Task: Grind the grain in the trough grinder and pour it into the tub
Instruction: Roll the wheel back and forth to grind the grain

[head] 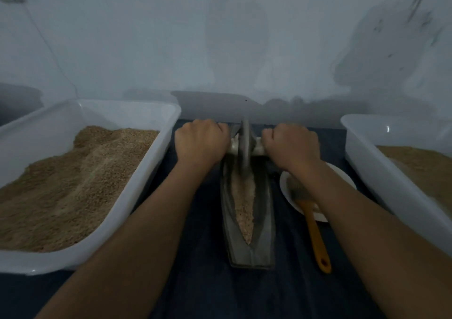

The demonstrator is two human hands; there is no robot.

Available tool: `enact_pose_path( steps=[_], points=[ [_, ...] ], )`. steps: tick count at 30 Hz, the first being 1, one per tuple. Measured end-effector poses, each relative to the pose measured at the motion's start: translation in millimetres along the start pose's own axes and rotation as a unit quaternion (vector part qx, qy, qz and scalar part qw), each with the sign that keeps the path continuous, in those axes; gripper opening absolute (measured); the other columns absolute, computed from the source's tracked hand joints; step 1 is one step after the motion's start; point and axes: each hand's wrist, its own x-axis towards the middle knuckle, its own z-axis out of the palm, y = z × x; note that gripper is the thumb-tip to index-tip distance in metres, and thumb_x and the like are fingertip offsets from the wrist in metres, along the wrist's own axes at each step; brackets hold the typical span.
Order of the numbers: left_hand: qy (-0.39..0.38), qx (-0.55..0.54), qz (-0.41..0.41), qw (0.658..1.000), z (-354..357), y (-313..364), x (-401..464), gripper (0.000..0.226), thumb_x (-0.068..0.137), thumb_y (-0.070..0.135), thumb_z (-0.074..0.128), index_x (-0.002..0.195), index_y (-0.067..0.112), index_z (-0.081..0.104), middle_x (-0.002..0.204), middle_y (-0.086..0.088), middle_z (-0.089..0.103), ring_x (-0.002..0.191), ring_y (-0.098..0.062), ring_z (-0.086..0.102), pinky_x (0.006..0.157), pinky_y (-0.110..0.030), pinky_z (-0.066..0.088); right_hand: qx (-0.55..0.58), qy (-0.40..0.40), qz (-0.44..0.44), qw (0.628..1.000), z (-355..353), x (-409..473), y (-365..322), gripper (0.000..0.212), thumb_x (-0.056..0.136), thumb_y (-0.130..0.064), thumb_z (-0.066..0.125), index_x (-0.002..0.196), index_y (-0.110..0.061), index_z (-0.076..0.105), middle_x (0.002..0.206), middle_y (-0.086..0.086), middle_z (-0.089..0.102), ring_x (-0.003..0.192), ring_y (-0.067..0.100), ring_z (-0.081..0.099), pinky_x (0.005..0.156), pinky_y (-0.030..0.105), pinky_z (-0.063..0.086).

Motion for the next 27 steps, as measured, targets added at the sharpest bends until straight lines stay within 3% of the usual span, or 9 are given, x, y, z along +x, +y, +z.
enact_pose_path(
  steps=[4,7,11,14,16,19,22,25,27],
  points=[
    [-0.014,0.008,0.047,0.999,-4.7,-0.1,-8.4,0.019,0.1,0.008,0.031,0.096,0.01,0.049,0.095,-0.01,0.059,0.082,-0.028,0.055,0.066,-0.035,0.039,0.029,-0.036,0.016,0.999,-7.4,-10.3,-5.9,0.026,0.093,-0.015,0.034,0.067,-0.014,0.036,0.064,0.004,0.042,0.054,0.022,0.036,0.051,0.032,0.03],
    [-0.001,0.008,0.079,0.997,-14.4,-5.0,-51.2,0.019,0.099,0.015,0.032,0.096,0.013,0.05,0.079,-0.003,0.045,0.069,-0.023,0.045,0.06,-0.033,0.036,0.027,0.008,-0.004,1.0,-22.5,-50.4,-5.2,0.048,0.099,-0.031,0.033,0.052,-0.019,0.04,0.051,-0.003,0.038,0.045,0.019,0.037,0.05,0.03,0.032],
    [0.043,0.02,0.182,0.982,-31.7,-20.1,-105.5,0.02,0.097,0.015,0.037,0.089,0.012,0.055,0.064,-0.002,0.049,0.05,-0.021,0.042,0.052,-0.026,0.023,0.034,0.074,-0.097,0.992,-41.5,-100.8,-0.8,0.047,0.101,-0.038,0.028,0.055,-0.03,0.037,0.044,-0.01,0.032,0.037,0.005,0.029,0.04,0.026,0.028],
    [0.023,0.037,0.156,0.987,-29.6,-20.2,-99.3,0.013,0.095,0.012,0.046,0.084,0.012,0.053,0.062,-0.003,0.048,0.051,-0.019,0.036,0.052,-0.024,0.02,0.019,0.087,-0.102,0.991,-38.9,-90.8,-2.5,0.052,0.101,-0.038,0.029,0.051,-0.027,0.037,0.042,-0.009,0.029,0.034,0.007,0.026,0.039,0.023,0.028],
    [-0.002,0.029,0.095,0.995,-19.3,-11.9,-75.2,0.021,0.096,0.017,0.031,0.087,0.016,0.05,0.069,-0.001,0.044,0.059,-0.019,0.036,0.051,-0.025,0.02,-0.017,0.067,-0.072,0.995,-29.5,-64.1,-8.2,0.055,0.1,-0.037,0.027,0.048,-0.023,0.038,0.045,-0.007,0.033,0.038,0.013,0.029,0.045,0.025,0.028],
    [-0.008,0.01,0.025,1.0,-3.1,-6.4,-26.3,0.048,0.089,0.024,0.009,0.098,0.018,0.055,0.083,-0.001,0.044,0.074,-0.023,0.045,0.062,-0.028,0.038,-0.01,0.0,0.011,1.0,-9.8,-17.3,-9.3,0.043,0.097,-0.034,0.023,0.06,-0.02,0.04,0.065,0.0,0.047,0.06,0.024,0.044,0.06,0.034,0.036],
    [-0.011,0.003,0.009,1.0,1.2,0.1,-2.7,0.057,0.085,0.019,0.002,0.102,0.015,0.056,0.087,-0.003,0.044,0.083,-0.025,0.054,0.076,-0.032,0.047,0.039,-0.012,0.05,0.998,-3.3,1.7,-6.2,0.044,0.099,-0.035,0.028,0.06,-0.017,0.04,0.065,0.002,0.044,0.067,0.026,0.05,0.063,0.035,0.032],
    [0.021,0.013,0.038,0.999,-1.0,0.0,-27.4,0.044,0.092,0.014,0.005,0.094,0.017,0.049,0.08,-0.002,0.041,0.071,-0.021,0.044,0.064,-0.031,0.036,0.001,-0.001,0.005,1.0,-12.3,-17.5,-12.1,0.041,0.09,-0.031,0.01,0.065,-0.017,0.041,0.067,-0.002,0.042,0.063,0.023,0.044,0.061,0.036,0.033],
    [0.056,0.032,0.08,0.995,-4.2,-9.5,-58.8,0.031,0.101,0.019,0.019,0.094,0.019,0.049,0.075,0.001,0.046,0.062,-0.021,0.043,0.056,-0.03,0.03,-0.011,0.029,-0.032,0.999,-23.1,-44.0,-14.6,0.047,0.096,-0.032,0.018,0.059,-0.02,0.044,0.056,-0.006,0.042,0.049,0.017,0.04,0.053,0.033,0.035]
  ],
)
